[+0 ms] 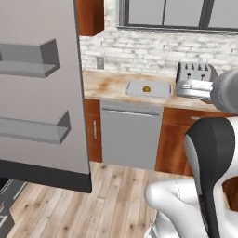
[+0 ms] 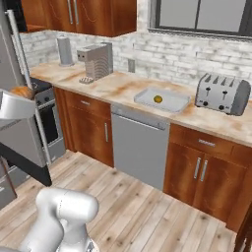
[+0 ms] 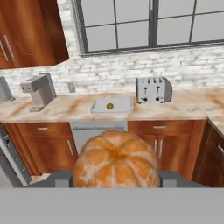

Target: Pick the tangerine and orange from the fridge and place them inside the tupperware on the counter.

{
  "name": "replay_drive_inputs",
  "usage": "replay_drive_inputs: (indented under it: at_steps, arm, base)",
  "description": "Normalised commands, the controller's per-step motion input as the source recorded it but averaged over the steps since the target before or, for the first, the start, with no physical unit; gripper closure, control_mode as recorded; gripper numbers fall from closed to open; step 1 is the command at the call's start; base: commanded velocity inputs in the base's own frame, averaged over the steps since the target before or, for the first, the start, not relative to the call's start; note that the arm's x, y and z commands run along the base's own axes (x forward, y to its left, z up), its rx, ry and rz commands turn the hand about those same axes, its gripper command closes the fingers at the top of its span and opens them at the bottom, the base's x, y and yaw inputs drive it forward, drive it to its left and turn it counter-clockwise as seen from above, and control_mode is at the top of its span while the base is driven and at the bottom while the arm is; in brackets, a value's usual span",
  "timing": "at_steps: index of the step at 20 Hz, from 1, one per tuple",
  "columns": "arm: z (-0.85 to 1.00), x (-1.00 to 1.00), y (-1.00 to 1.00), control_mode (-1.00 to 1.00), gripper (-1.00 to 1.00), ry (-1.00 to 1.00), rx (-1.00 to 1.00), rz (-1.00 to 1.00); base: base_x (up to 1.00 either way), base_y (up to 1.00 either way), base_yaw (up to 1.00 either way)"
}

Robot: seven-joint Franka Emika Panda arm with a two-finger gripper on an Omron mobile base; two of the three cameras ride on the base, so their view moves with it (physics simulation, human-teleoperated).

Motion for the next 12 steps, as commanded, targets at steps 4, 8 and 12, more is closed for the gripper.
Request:
replay_drive_inputs:
  at_steps: [4, 8, 12]
  arm:
    - [0.0, 0.0, 0.0, 1.0, 1.0, 0.0, 0.0, 0.0]
    - [0.0, 0.0, 0.0, 1.0, 1.0, 0.0, 0.0, 0.0]
    - [0.0, 0.0, 0.0, 1.0, 1.0, 0.0, 0.0, 0.0]
  base:
    - [0.48, -0.58, 0.0]
    - [0.63, -0.55, 0.0]
    - [0.71, -0.58, 0.0]
